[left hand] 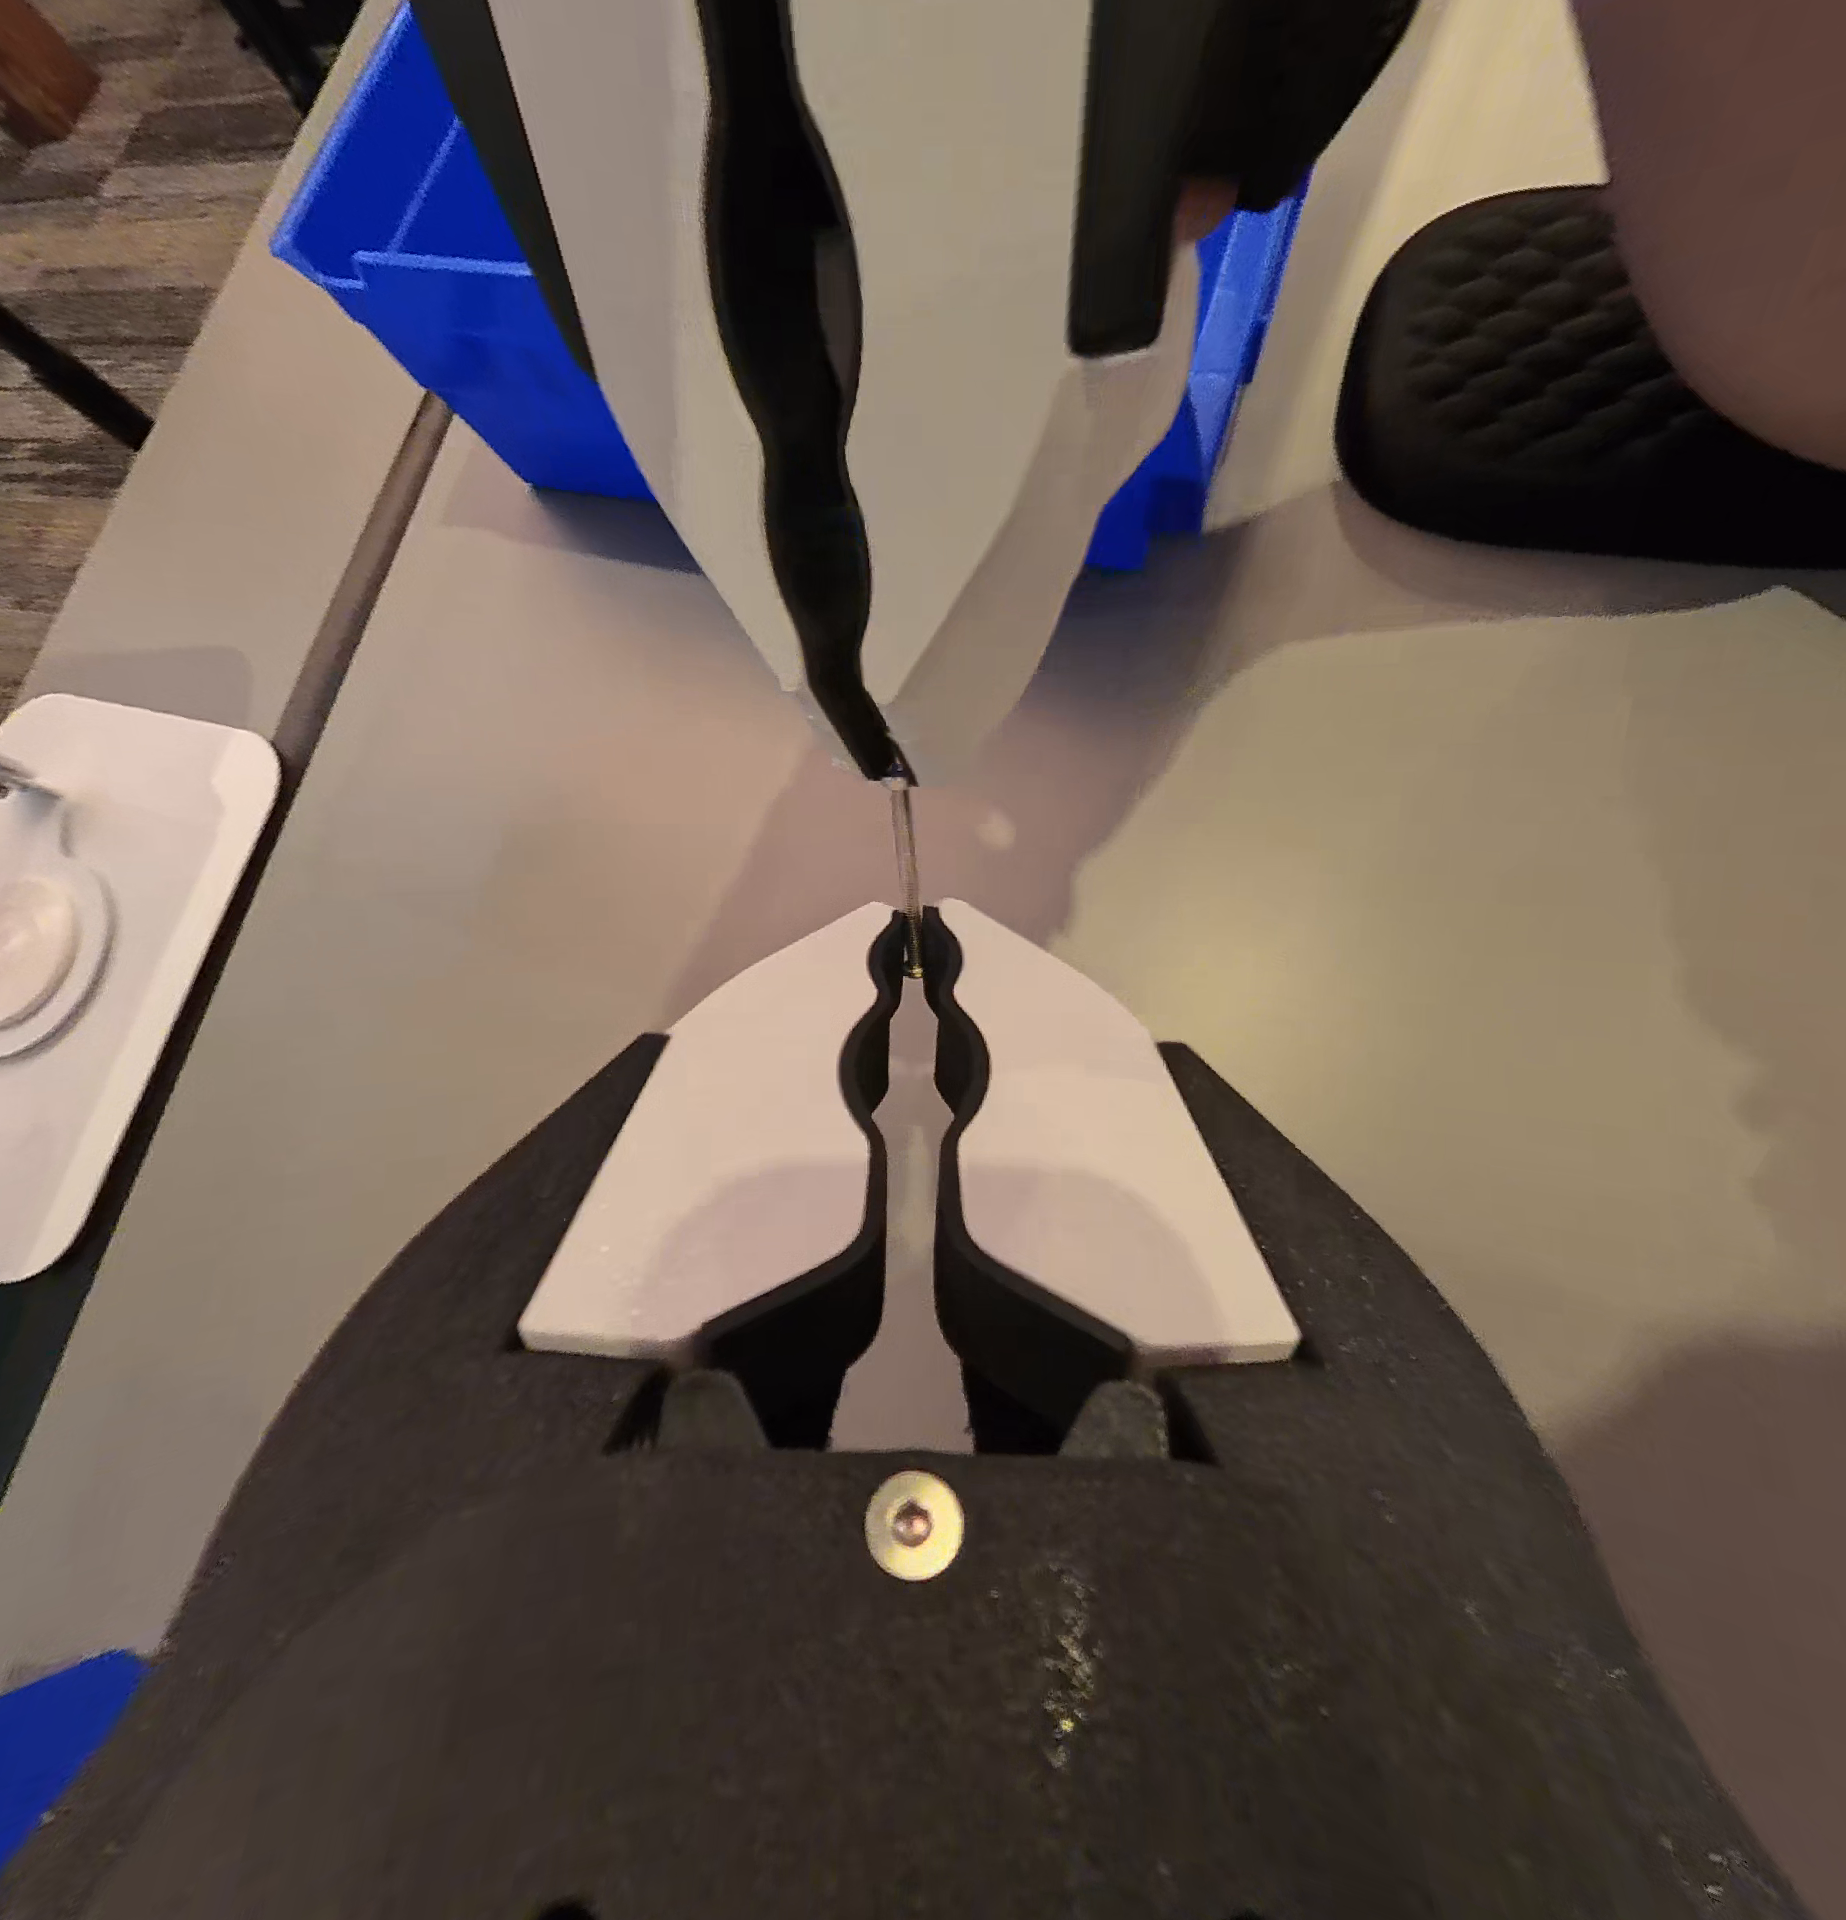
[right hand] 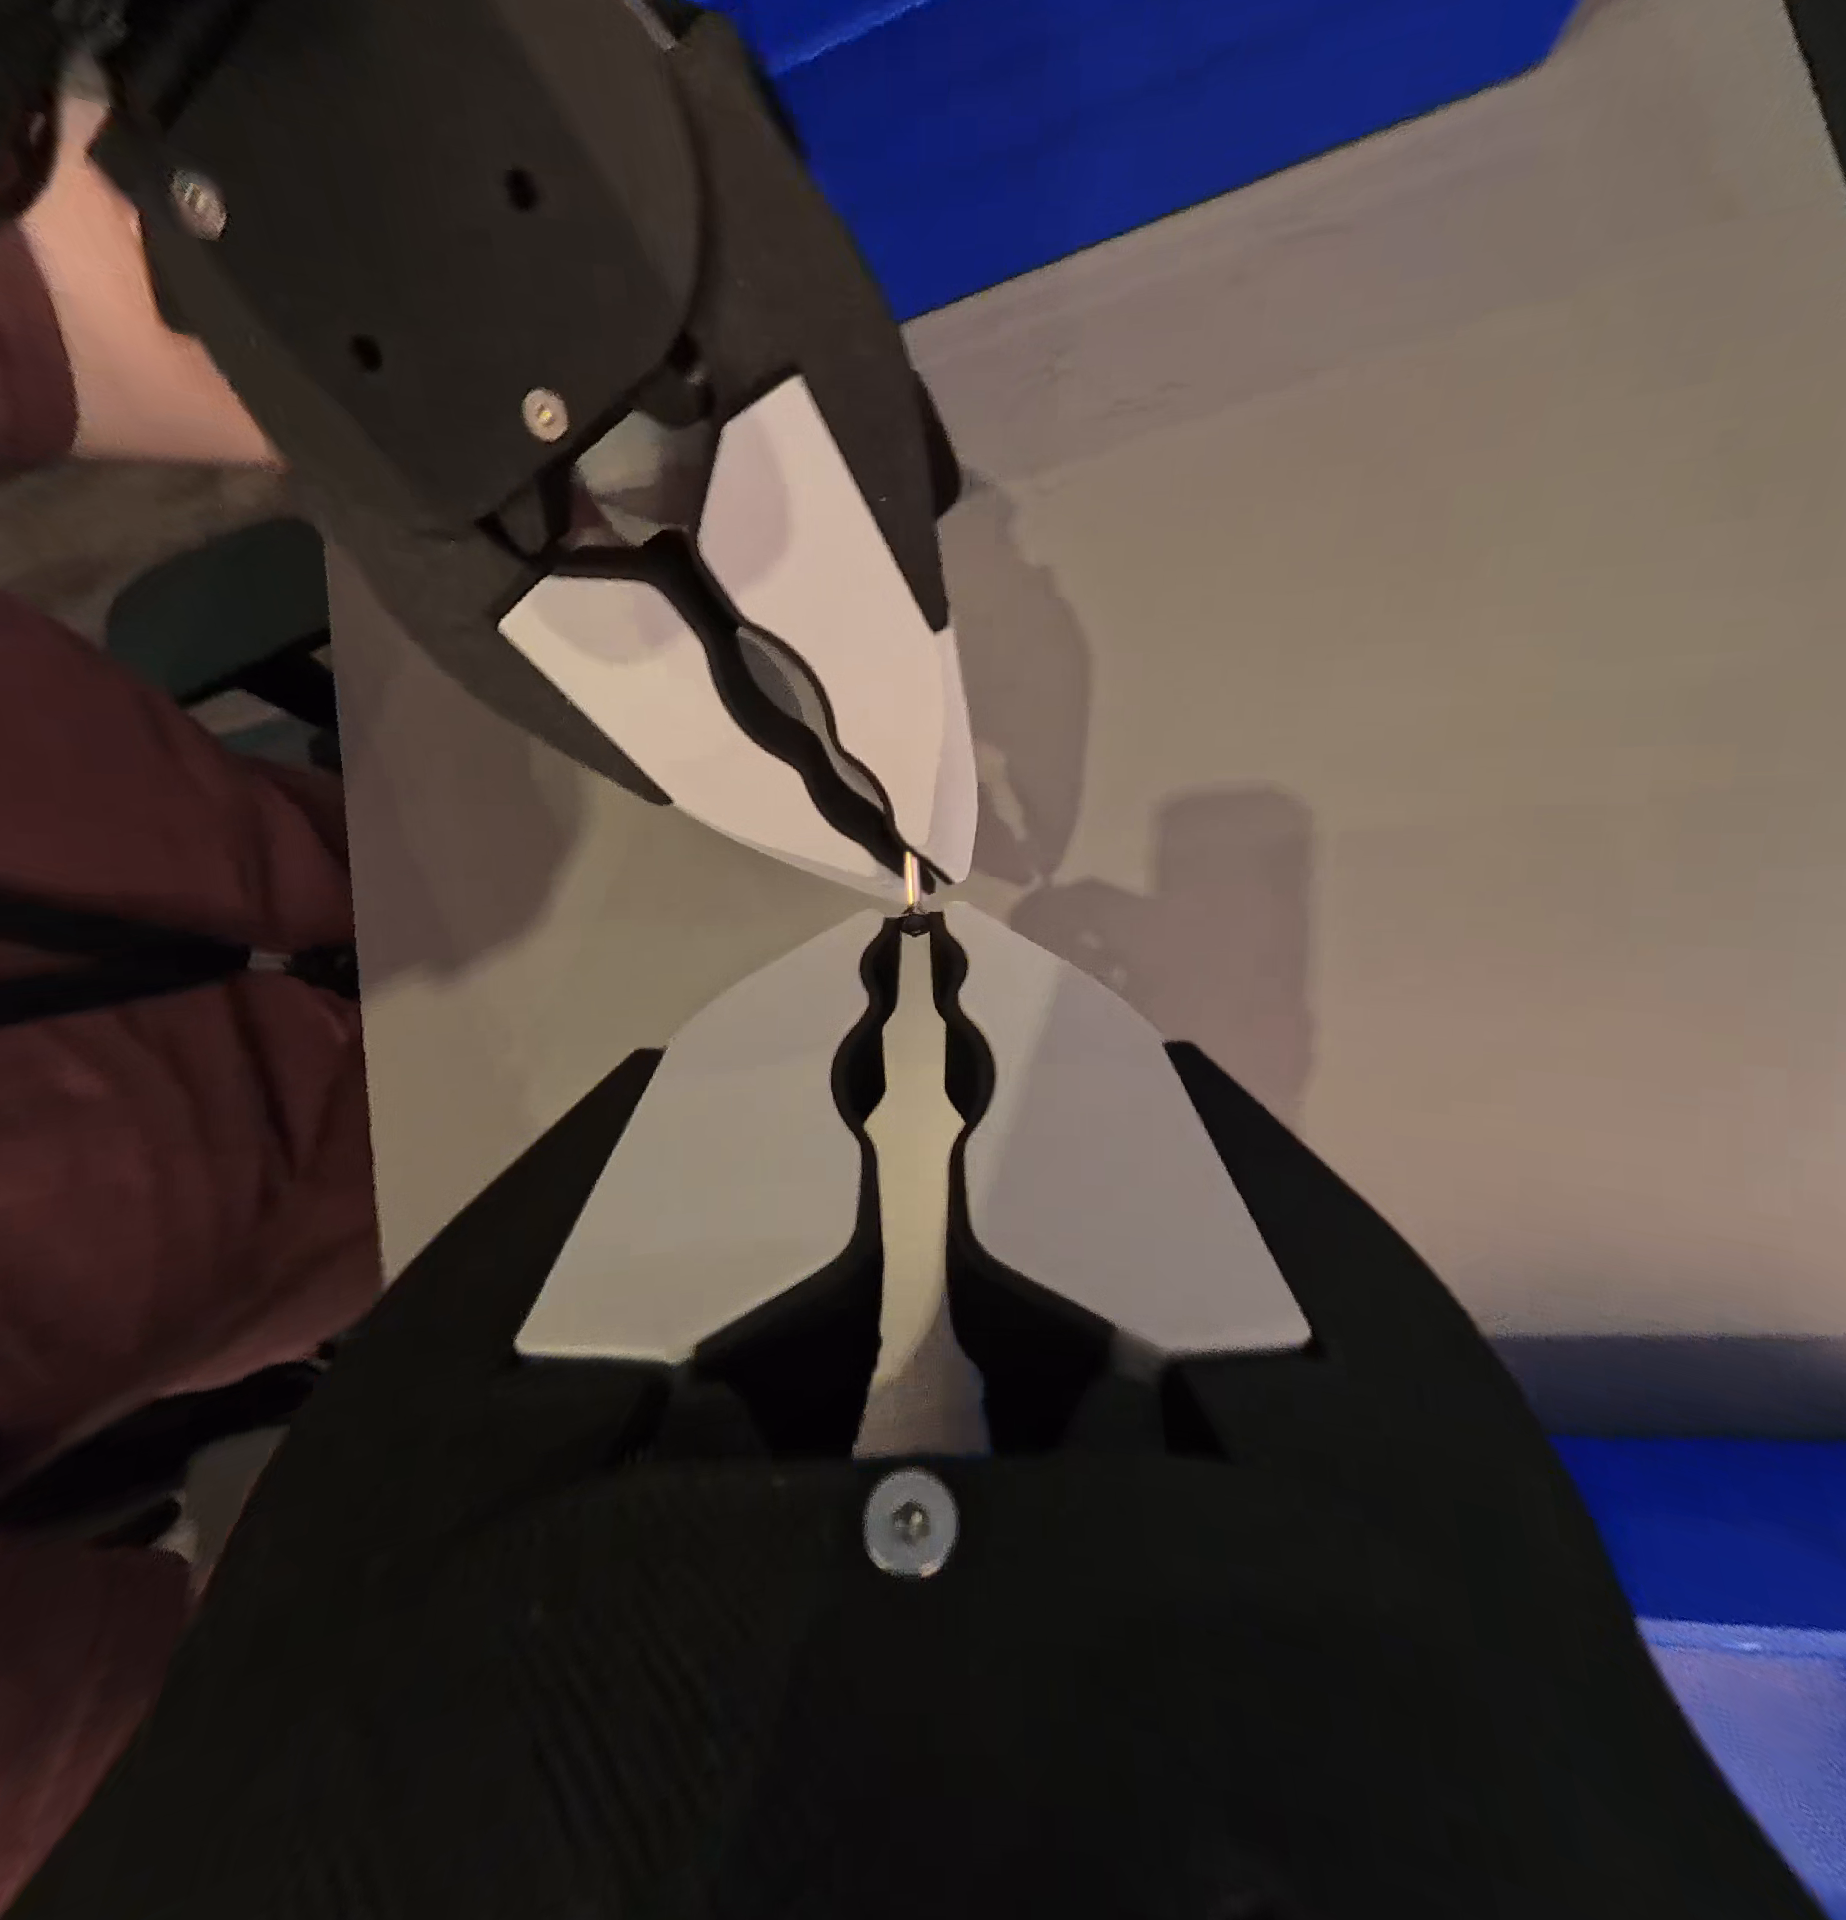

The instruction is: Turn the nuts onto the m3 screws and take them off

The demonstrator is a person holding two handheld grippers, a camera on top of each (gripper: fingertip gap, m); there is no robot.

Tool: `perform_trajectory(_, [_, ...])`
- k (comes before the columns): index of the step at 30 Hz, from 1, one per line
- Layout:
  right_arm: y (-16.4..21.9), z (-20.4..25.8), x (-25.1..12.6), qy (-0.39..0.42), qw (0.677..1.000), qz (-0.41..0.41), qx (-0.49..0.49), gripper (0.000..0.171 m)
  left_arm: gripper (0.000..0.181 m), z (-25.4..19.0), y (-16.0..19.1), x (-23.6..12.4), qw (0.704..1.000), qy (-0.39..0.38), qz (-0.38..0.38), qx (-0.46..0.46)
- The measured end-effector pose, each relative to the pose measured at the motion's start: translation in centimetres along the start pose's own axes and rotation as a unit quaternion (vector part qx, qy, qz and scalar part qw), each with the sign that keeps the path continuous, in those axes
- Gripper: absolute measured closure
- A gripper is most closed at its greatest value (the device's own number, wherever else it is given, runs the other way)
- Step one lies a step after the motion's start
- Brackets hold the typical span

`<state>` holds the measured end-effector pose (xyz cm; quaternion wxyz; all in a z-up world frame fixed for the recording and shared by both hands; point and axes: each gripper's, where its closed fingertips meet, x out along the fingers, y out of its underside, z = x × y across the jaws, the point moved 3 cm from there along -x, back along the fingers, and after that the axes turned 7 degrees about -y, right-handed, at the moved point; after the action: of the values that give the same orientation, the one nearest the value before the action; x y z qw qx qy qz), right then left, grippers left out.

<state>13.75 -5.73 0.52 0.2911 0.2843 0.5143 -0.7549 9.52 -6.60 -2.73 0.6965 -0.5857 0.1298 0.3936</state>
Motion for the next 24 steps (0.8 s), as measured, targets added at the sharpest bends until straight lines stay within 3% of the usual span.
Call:
perform_trajectory(6, [-0.3, -0.2, 0.1, -0.004, 0.997, -0.022, 0.080, 0.165, 0.179, 0.3, 0.1, -0.2, 1.000, -0.016, 0.006, 0.006])
perform_trajectory(10, [-0.6, 0.0, -0.1, -0.007, 0.997, -0.031, 0.067, 0.163, 0.179, 0.4, -0.2, -0.4, 1.000, -0.016, -0.006, 0.001])
perform_trajectory(16, [-1.5, 0.2, -1.2, 0.021, 0.998, -0.055, 0.023, 0.145, 0.179, 0.9, -1.0, -1.4, 0.999, -0.004, -0.042, -0.025])
perform_trajectory(19, [-3.5, 0.7, -3.0, 0.035, 0.989, -0.135, -0.058, 0.132, 0.178, 1.9, -2.2, -2.7, 0.993, -0.008, -0.105, -0.056])
perform_trajectory(24, [-6.8, 3.6, -5.8, -0.014, 0.930, -0.318, -0.182, 0.112, 0.179, 2.5, -4.8, -5.9, 0.957, 0.047, -0.257, -0.123])
